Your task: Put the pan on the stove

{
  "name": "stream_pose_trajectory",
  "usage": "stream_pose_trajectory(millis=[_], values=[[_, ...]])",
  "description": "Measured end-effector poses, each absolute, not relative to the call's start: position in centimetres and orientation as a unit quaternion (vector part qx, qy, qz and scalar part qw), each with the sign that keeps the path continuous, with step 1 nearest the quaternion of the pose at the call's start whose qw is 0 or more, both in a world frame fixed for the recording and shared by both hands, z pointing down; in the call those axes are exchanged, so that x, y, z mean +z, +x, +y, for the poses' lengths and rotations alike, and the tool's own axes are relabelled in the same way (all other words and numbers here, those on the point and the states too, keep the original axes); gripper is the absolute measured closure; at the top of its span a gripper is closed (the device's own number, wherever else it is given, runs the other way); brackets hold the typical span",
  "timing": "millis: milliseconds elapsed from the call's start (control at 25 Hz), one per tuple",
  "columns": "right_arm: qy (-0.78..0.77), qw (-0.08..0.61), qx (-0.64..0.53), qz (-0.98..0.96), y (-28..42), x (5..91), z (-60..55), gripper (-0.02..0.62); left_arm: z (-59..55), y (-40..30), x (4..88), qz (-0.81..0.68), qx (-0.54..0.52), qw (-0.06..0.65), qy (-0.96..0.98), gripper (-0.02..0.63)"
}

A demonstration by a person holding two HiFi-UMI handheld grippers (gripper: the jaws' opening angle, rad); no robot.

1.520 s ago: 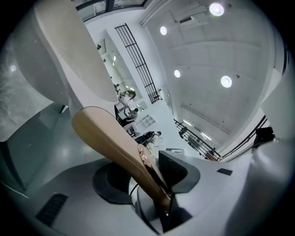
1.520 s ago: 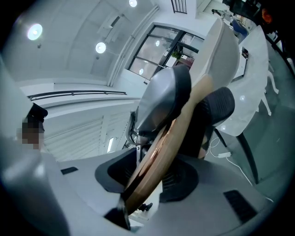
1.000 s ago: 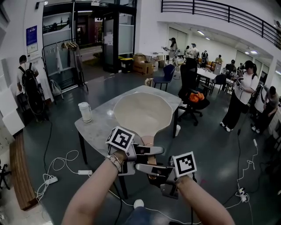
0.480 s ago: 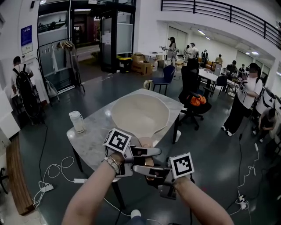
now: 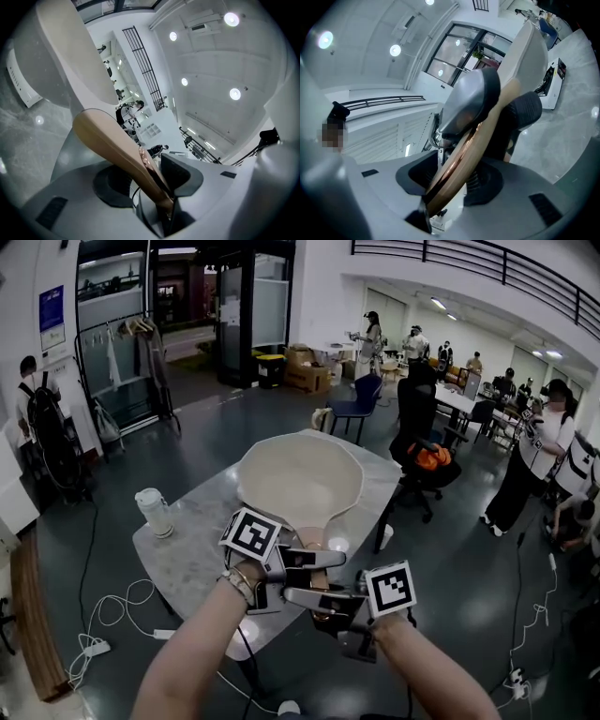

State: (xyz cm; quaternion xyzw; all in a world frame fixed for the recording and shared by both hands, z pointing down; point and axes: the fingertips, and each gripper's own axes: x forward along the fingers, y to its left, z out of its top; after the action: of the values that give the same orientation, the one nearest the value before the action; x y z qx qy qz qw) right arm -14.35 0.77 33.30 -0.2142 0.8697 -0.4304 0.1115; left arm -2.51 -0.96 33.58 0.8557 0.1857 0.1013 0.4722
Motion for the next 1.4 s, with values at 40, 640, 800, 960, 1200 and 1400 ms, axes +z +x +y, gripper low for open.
stream_pose_trajectory(millis=[40, 640, 800, 960, 1200, 1400], values=[[-0.213, 0.111, -0.43, 0.87, -14.2, 33.2, 0.2, 0.423, -1.6, -2.3, 33.5, 0.186, 0.099, 0.472, 0.856, 0.423], [-0.172, 0.087, -0.437, 0.879, -10.1, 33.5, -6.2, 0.416, -9.0, 1.7, 33.9, 0.149, 0.072, 0.479, 0.862, 0.423], [-0.153, 0.079, -0.444, 0.879, -8.6, 33.8, -8.6, 0.414, -11.8, 3.2, 34.0, 0.139, 0.059, 0.489, 0.859, 0.422], [-0.135, 0.07, -0.449, 0.88, -7.1, 34.2, -11.0, 0.414, -14.8, 4.5, 34.8, 0.111, 0.057, 0.493, 0.861, 0.42], [-0.103, 0.052, -0.456, 0.883, -5.1, 35.0, -14.5, 0.414, -18.9, 6.2, 35.5, 0.084, 0.034, 0.502, 0.86, 0.42], [-0.08, 0.038, -0.465, 0.881, -3.2, 35.8, -16.4, 0.414, -21.8, 7.5, 36.8, 0.047, 0.03, 0.502, 0.863, 0.419]])
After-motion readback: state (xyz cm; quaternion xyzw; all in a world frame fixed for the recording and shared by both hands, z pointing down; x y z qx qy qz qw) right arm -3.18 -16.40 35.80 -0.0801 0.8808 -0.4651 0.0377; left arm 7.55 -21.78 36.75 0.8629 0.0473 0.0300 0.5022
